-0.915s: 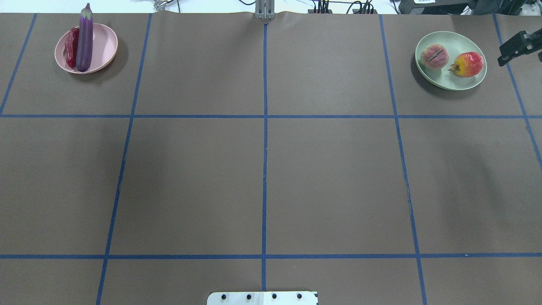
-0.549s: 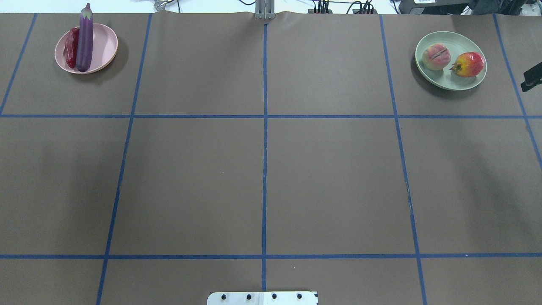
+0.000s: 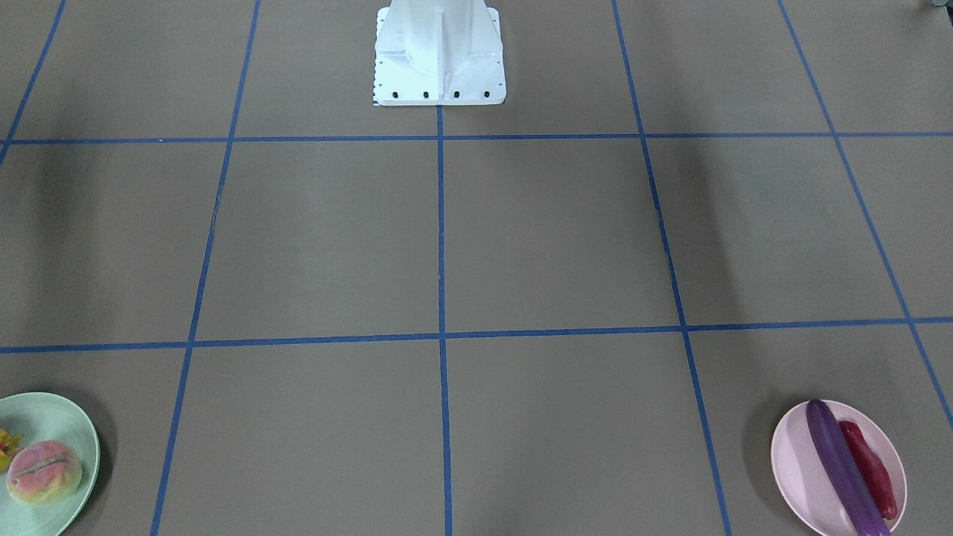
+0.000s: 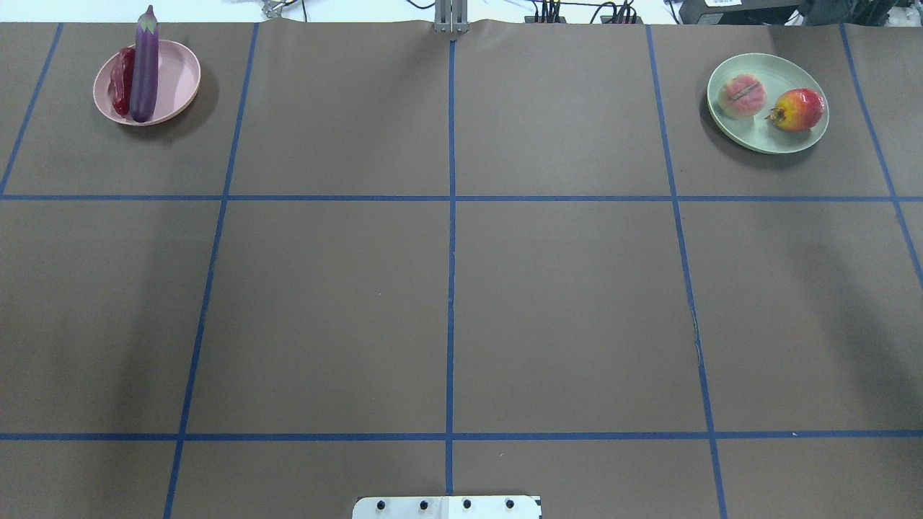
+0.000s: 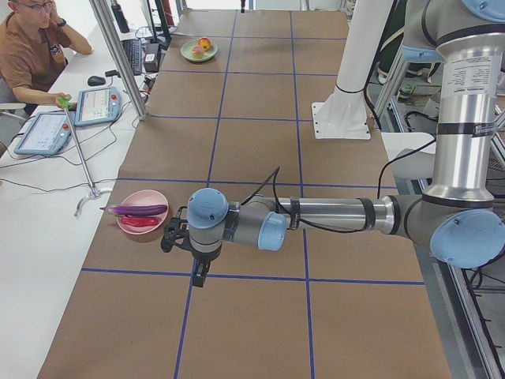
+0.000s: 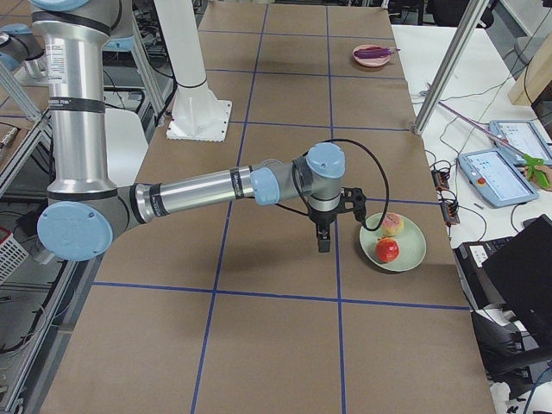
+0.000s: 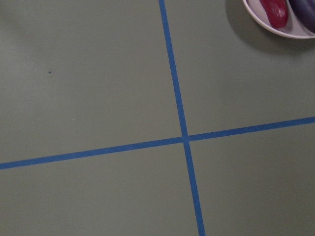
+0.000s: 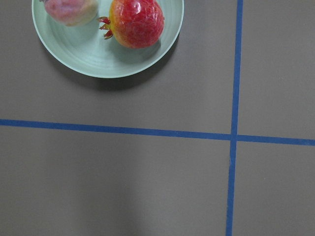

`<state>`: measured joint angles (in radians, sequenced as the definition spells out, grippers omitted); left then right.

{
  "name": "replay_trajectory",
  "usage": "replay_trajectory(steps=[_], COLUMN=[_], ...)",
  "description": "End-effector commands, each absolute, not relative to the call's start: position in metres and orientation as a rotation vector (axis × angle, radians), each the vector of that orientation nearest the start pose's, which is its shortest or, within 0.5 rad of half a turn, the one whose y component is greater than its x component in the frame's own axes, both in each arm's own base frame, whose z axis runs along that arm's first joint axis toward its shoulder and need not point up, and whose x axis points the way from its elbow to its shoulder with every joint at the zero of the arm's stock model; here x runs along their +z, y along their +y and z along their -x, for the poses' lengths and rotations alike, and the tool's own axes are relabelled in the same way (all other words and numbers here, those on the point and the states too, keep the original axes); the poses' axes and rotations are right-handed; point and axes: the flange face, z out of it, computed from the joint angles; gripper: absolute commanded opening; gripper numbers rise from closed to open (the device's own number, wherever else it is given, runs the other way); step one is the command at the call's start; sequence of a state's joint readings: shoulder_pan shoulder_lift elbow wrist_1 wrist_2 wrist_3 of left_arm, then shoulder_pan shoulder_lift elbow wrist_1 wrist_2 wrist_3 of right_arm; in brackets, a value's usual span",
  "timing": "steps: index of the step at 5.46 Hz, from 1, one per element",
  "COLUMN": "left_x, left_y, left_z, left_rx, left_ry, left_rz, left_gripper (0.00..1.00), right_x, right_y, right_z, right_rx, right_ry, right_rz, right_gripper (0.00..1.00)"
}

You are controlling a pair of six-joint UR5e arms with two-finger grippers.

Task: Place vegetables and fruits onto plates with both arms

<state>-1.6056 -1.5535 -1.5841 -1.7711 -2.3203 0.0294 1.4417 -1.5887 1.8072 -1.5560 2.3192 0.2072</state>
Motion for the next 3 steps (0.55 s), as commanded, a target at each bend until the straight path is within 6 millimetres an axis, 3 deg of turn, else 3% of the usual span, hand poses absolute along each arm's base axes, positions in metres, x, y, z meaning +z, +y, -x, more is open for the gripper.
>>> replay_trajectory(steps=[1, 3], left_x=[0.6325, 0.6317], left_y=[-0.4955, -0.489], left_z=[0.0857, 0.0841], left_rx=[0.05, 0.046], left_ry=[0.677, 0.687], left_rz=[-0.171, -0.151], left_gripper=[1.0, 1.0], right_x=[0.5554, 0.5611], right_y=[-0.486, -0.4829], right_z=[-0.024, -0.0248], right_rx=[0.044, 0.051], right_ry=[-0.829, -0.832], right_rz=[-0.035, -0.022], right_gripper=[1.0, 1.0])
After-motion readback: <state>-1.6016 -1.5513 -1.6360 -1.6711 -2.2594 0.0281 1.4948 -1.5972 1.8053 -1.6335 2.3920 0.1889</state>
